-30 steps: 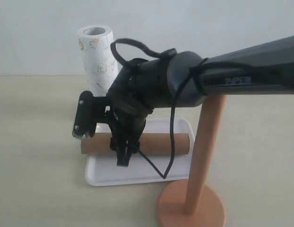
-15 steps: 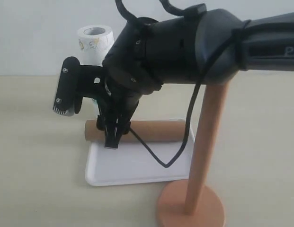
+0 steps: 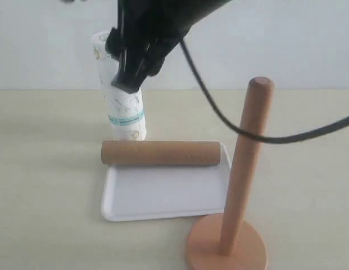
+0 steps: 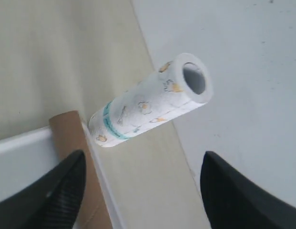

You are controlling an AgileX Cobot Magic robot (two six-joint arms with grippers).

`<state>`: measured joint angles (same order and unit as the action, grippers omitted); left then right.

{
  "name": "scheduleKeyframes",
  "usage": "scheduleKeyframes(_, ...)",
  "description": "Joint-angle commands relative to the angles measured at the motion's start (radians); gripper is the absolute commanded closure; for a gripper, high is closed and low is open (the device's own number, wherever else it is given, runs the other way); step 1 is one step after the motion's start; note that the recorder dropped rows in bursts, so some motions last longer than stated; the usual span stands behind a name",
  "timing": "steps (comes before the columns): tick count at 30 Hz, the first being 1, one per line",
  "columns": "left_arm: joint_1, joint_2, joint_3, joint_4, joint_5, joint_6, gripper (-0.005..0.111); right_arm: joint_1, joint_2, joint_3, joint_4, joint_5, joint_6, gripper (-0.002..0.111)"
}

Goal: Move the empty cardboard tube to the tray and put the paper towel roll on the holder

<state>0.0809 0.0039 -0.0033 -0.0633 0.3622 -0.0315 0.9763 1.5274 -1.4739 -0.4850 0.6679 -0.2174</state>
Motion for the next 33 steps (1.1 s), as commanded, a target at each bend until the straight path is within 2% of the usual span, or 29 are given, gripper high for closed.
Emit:
scheduleKeyframes(1, 0.002, -0.004, 0.003, 0.000, -0.002, 0.003, 0.103, 0.000, -0.153, -0.005, -0.004, 0.042, 0.082, 0.049)
scheduleKeyframes(5, 0.002, -0.004, 0.003, 0.000, -0.002, 0.003, 0.103, 0.000, -0.285, -0.005, -0.013, 0.117, 0.142, 0.095)
scheduleKeyframes(6, 0.002, -0.004, 0.003, 0.000, -0.002, 0.003, 0.103, 0.000, -0.312, -0.005, -0.015, 0.136, 0.154, 0.104)
scheduleKeyframes(7, 0.002, -0.004, 0.003, 0.000, -0.002, 0.003, 0.103, 0.000, -0.333, -0.005, -0.015, 0.157, 0.173, 0.108)
scheduleKeyframes(13, 0.002, -0.004, 0.003, 0.000, -0.002, 0.003, 0.103, 0.000, -0.470, -0.005, -0.020, 0.281, 0.342, 0.108)
scheduleKeyframes(20, 0.002, -0.004, 0.003, 0.000, -0.002, 0.003, 0.103, 0.000, -0.589, -0.005, -0.014, 0.345, 0.504, 0.108)
scheduleKeyframes(33, 0.002, -0.004, 0.003, 0.000, -0.002, 0.003, 0.103, 0.000, -0.666, -0.005, -0.016, 0.347, 0.515, 0.108)
